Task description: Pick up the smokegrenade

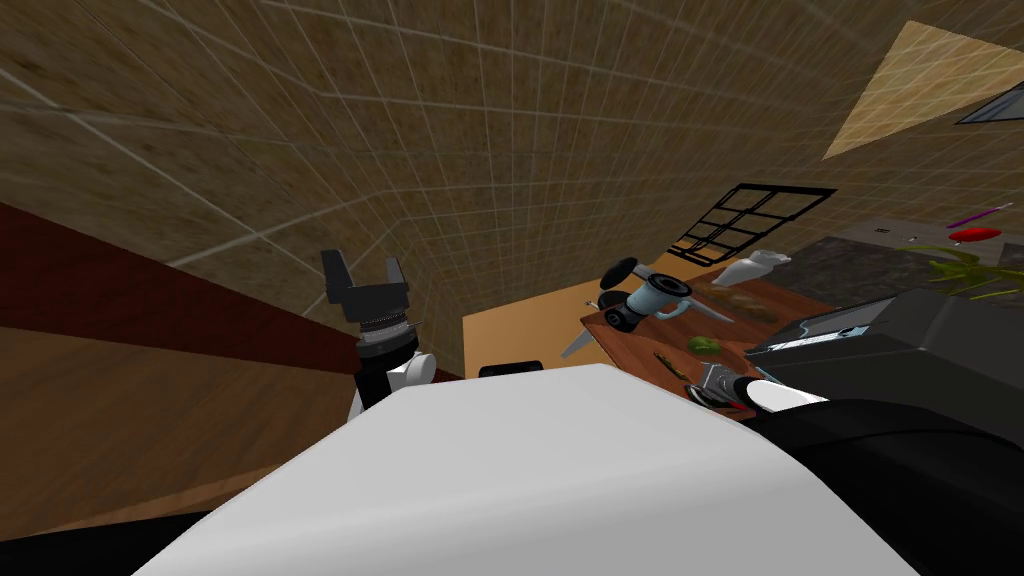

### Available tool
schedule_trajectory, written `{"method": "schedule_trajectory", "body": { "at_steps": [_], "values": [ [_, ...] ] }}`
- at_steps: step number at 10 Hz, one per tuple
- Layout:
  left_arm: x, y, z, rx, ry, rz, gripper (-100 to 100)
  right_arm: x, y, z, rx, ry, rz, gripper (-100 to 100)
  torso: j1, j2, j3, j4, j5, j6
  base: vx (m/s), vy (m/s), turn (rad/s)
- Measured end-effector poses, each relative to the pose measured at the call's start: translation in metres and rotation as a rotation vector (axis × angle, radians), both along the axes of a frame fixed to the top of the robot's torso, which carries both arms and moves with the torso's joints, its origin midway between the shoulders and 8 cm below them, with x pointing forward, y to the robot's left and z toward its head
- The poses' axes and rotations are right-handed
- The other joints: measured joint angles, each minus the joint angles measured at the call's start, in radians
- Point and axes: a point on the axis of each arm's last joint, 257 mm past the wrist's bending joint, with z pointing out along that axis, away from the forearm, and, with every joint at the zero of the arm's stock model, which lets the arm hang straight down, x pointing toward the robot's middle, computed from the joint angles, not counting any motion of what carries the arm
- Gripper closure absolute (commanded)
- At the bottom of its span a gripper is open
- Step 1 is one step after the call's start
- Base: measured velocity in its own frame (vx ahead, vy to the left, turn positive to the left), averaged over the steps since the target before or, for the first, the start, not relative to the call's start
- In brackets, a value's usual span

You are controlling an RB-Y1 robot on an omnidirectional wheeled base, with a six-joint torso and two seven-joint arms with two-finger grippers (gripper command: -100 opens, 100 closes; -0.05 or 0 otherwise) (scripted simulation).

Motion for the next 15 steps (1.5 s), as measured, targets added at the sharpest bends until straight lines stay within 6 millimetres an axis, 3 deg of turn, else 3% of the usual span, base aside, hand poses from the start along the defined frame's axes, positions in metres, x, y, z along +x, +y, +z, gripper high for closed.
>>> {"method": "schedule_trajectory", "body": {
  "at_steps": [3,4,5,8,9,13,14,15],
  "values": [
    [0.0,0.0,0.0,0.0,0.0,0.0,0,-0.019,-0.019,0.012,-0.043,0.056,0.012,-100,0.0,0.002,0.001,0.0,0.0,0.0,-0.067,-0.011,0.023],
    [0.0,0.0,0.0,0.0,0.0,0.0,0,-0.02,-0.02,0.012,-0.044,0.063,0.017,0,0.0,0.0,0.0,0.0,0.0,0.0,-0.007,-0.001,-0.002],
    [0.0,0.0,0.0,0.0,0.0,0.0,0,-0.02,-0.02,0.012,-0.044,0.062,0.016,-100,0.0,-0.002,-0.001,0.0,0.0,0.0,0.029,-0.044,0.058],
    [0.0,0.0,0.0,0.0,0.0,0.0,0,-0.037,-0.015,-0.004,-0.043,0.069,0.0,-100,-0.004,-0.007,-0.004,-0.002,-0.001,0.0,0.048,-0.051,0.045],
    [0.0,0.0,0.0,0.0,0.0,0.0,0,-0.038,-0.015,-0.005,-0.044,0.07,0.002,100,-0.002,-0.006,-0.004,-0.001,-0.001,0.0,0.003,-0.003,-0.011],
    [0.0,0.0,0.0,0.0,0.0,0.0,0,-0.038,-0.015,-0.005,-0.044,0.067,0.0,100,0.0,-0.005,-0.003,-0.002,0.0,-0.001,0.0,0.0,0.0],
    [0.0,0.0,0.0,0.0,0.0,0.0,0,-0.037,-0.015,-0.005,-0.044,0.067,0.0,0,0.001,-0.005,-0.003,-0.002,0.001,-0.001,0.0,0.0,0.0],
    [0.0,0.0,0.0,0.0,0.0,0.0,0,-0.037,-0.015,-0.005,-0.044,0.067,0.0,100,0.001,-0.005,-0.003,-0.002,0.001,-0.001,-0.034,0.043,-0.078]
  ]
}}
